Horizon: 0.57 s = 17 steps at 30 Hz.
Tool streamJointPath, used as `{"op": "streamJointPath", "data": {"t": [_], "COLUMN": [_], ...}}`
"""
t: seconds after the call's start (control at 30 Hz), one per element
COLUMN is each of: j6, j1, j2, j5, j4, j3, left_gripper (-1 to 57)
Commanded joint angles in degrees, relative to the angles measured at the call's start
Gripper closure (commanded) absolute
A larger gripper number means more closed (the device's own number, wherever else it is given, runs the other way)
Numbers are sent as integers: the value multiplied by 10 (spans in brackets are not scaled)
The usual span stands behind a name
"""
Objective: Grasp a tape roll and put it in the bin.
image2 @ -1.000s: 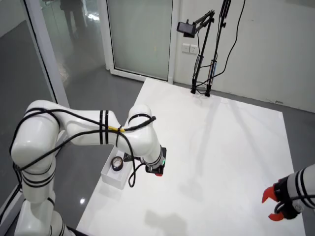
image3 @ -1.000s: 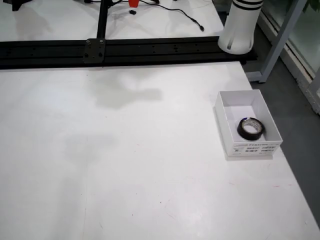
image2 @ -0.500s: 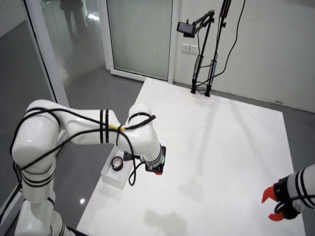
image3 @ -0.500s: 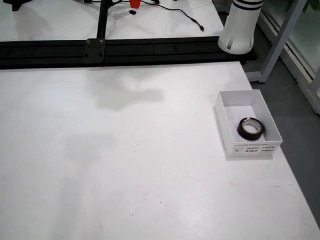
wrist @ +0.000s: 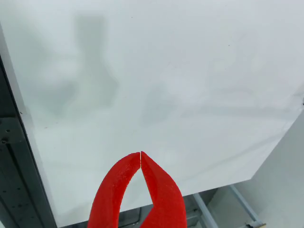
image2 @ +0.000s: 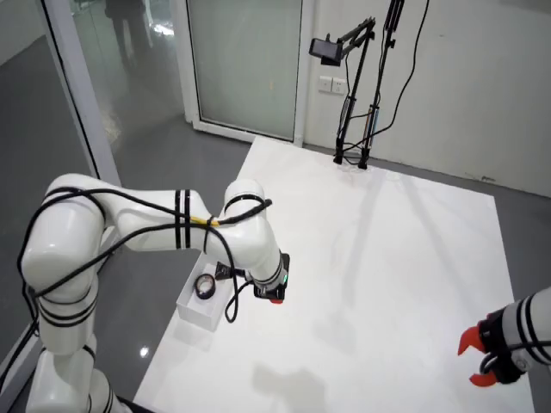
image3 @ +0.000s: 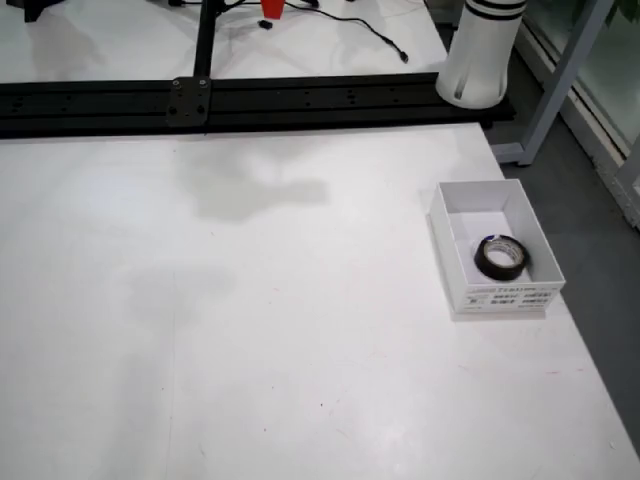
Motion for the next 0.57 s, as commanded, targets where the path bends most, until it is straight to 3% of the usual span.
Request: {"op": "streamJointPath", "data": {"t": [0.03, 0.57], "j6": [0, 0], "j1": [-8, -7], "j2": [0, 0], "j5": [0, 0], "j4": [0, 0], "j3": [0, 0], "left_gripper": [567, 567]}}
